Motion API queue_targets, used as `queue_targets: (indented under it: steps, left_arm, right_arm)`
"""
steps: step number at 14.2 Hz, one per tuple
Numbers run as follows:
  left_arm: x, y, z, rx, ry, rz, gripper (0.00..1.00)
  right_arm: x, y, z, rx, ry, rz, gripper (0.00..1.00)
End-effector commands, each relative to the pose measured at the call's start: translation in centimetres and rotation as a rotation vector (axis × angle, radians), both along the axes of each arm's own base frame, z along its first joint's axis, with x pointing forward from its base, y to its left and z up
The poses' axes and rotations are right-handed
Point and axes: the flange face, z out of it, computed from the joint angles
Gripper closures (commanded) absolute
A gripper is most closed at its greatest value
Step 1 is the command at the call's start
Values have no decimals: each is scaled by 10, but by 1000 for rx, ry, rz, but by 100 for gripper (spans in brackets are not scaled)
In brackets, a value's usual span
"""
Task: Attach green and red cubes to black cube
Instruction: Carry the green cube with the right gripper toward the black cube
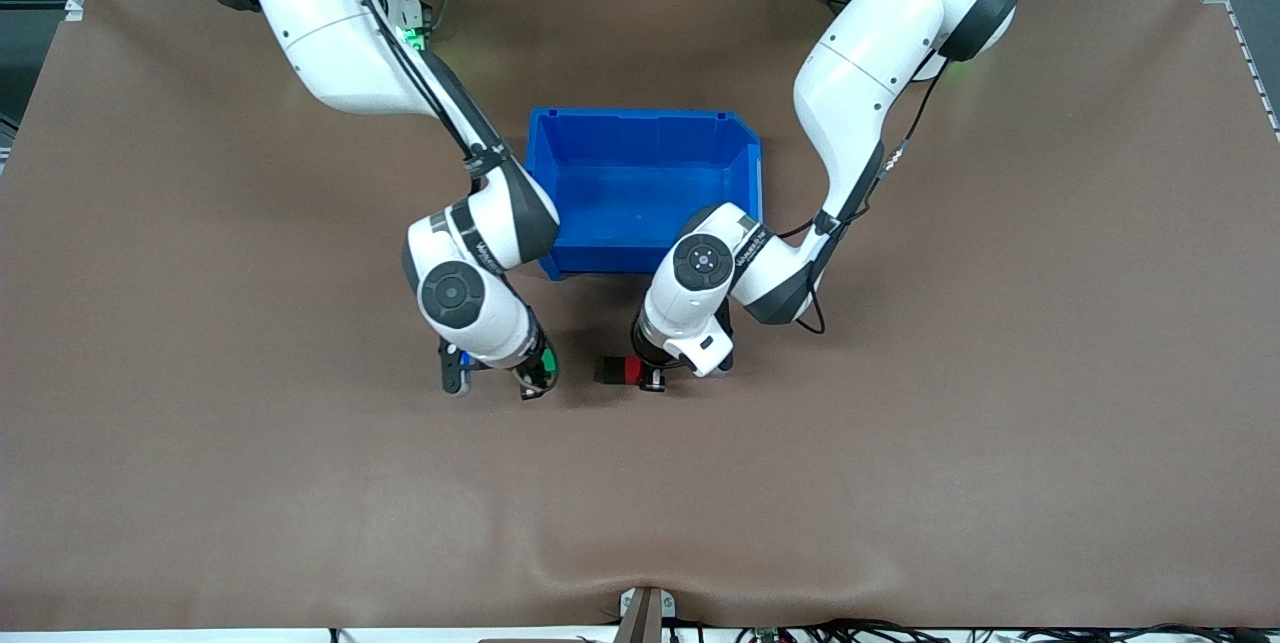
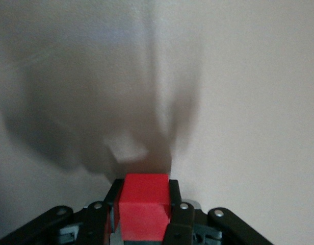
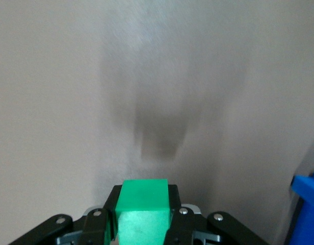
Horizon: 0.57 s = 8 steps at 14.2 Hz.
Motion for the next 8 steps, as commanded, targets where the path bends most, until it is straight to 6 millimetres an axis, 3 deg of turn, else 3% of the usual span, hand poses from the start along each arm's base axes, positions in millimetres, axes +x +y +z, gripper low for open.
queue_targets:
  steps: [1,5,7,8]
  left_arm:
    - [-4,-4,-8,25,40,13,100]
    - [-4,-4,-8,23,37,11,96]
    - [-3,-3,-8,23,32,8,55]
    - [-3,-3,-8,24,30,4,25]
  right_arm:
    - [13,19,-6,13,-21,-91,100]
    - [16,22,-10,18,-23,-101,100]
    - [18,17,-12,22,-17,-111,100]
    - [17,18,-13,28,-11,-115,100]
